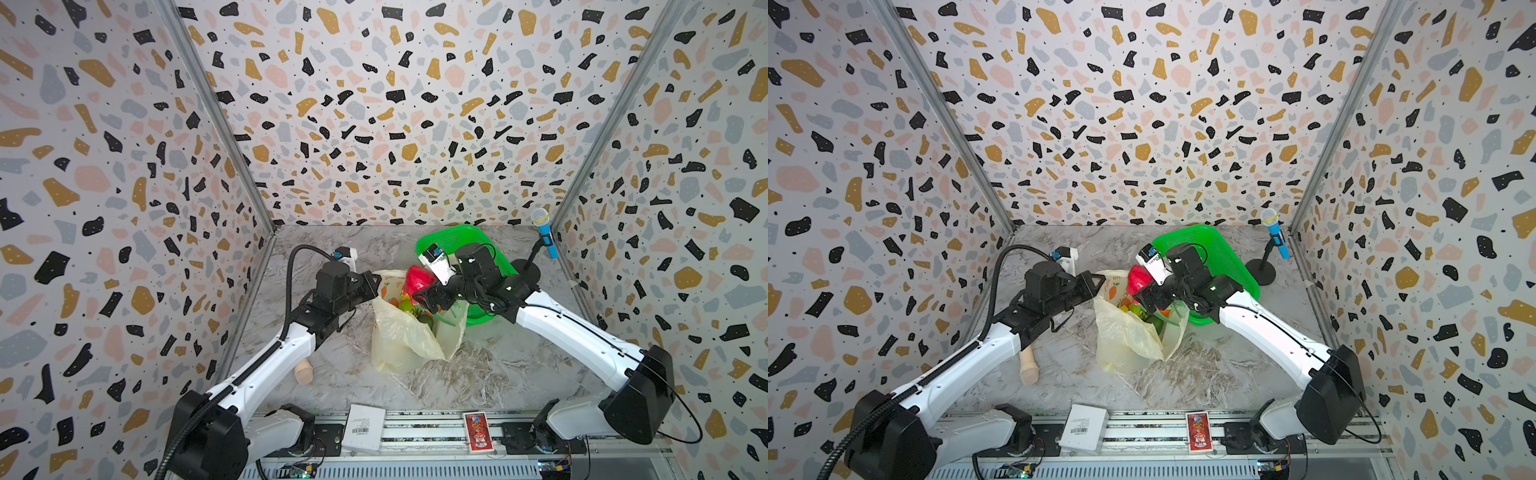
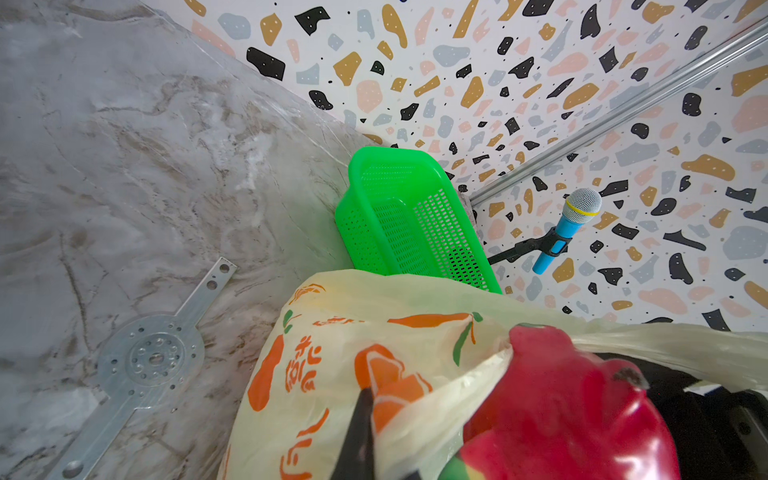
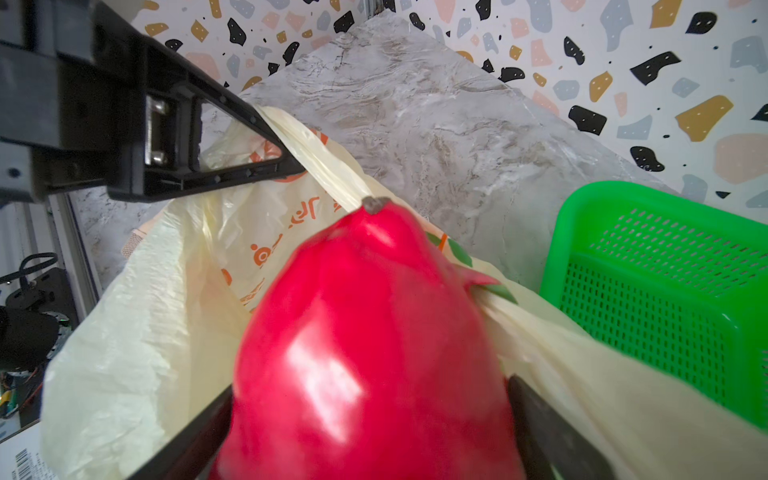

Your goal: Place the fruits into the plastic bag

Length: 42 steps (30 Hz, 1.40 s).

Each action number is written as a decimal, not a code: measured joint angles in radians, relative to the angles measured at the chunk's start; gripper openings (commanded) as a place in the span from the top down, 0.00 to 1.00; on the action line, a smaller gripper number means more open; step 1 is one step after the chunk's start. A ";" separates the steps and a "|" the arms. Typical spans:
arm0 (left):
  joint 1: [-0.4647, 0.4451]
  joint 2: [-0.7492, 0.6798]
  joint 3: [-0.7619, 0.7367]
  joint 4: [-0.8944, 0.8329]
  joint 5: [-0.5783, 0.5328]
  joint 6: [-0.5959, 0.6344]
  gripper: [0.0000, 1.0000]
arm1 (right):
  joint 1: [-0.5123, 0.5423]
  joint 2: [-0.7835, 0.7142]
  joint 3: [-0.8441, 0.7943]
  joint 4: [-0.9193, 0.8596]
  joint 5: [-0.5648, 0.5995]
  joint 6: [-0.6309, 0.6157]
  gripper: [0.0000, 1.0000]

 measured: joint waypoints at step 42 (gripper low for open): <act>-0.027 0.059 0.025 -0.006 -0.014 0.009 1.00 | 0.188 -0.195 -0.180 0.018 0.056 -0.031 0.61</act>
